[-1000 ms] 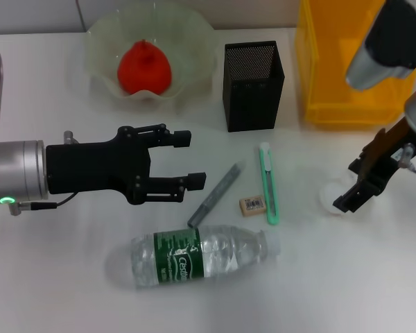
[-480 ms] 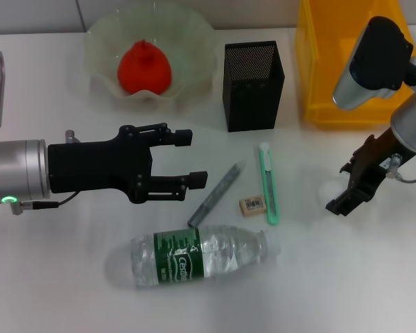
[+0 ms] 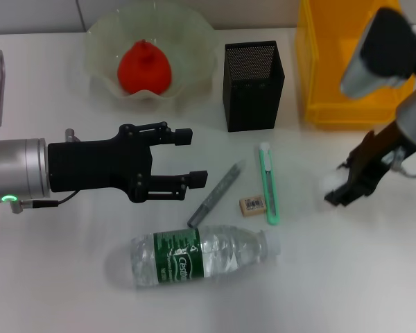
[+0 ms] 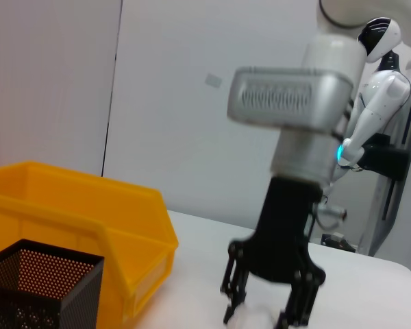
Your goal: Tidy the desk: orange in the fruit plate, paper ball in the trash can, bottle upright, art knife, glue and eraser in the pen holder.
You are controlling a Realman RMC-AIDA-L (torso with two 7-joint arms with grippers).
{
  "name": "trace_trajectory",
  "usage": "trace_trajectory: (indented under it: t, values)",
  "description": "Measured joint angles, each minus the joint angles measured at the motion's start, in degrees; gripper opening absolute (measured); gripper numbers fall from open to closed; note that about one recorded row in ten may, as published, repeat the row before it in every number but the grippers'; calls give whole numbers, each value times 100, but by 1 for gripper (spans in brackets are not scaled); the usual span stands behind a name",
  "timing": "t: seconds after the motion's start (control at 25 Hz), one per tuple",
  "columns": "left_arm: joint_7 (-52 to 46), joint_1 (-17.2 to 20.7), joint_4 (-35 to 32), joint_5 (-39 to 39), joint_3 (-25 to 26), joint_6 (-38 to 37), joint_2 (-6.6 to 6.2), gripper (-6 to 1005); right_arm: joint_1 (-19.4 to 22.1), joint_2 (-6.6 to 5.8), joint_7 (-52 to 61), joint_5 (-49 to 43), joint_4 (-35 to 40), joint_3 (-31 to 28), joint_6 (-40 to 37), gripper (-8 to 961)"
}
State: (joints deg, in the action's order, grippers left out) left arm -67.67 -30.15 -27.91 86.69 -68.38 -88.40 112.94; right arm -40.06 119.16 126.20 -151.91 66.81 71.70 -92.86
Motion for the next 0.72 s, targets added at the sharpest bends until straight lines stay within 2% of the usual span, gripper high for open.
trace_trajectory:
  t: [0.04,0.08,0.12,0.24,0.28,0.4,0.48,0.52,0.64,0.68,0.72]
  values:
    - [0,0,0,0,0,0,0,789,1,0,-1,1,172,-175,-160,578]
    - [0,0,0,0,0,0,0,789,14,-6,7,4,638,-601,-461,572]
    - [0,0,-9,11,0,0,0,789,14,-6,7,4,638,-601,-461,574]
    - [0,-9,-13,15,0,-1,0,788,66,-7,89,81,1426,-1274,-831,582]
    - [0,-9,-13,15,0,-1,0,788,80,-15,188,170,1859,-1717,-932,584]
    - [0,-24,3,4,0,58,9,788,80,-22,294,208,2153,-2123,-859,591]
    - [-9,-48,6,11,0,75,29,787,121,-10,482,252,2225,-2499,-251,596]
    - [-9,-48,6,11,0,75,29,787,121,-10,482,252,2225,-2499,-251,599]
    - [-15,-56,5,16,0,77,44,787,211,-7,607,456,1733,-2498,651,606]
    - [-24,-59,-4,6,0,69,55,786,205,-14,629,541,1334,-2467,1149,608]
    - [-36,-62,-5,-2,0,63,55,786,205,-14,629,541,1334,-2467,1149,611]
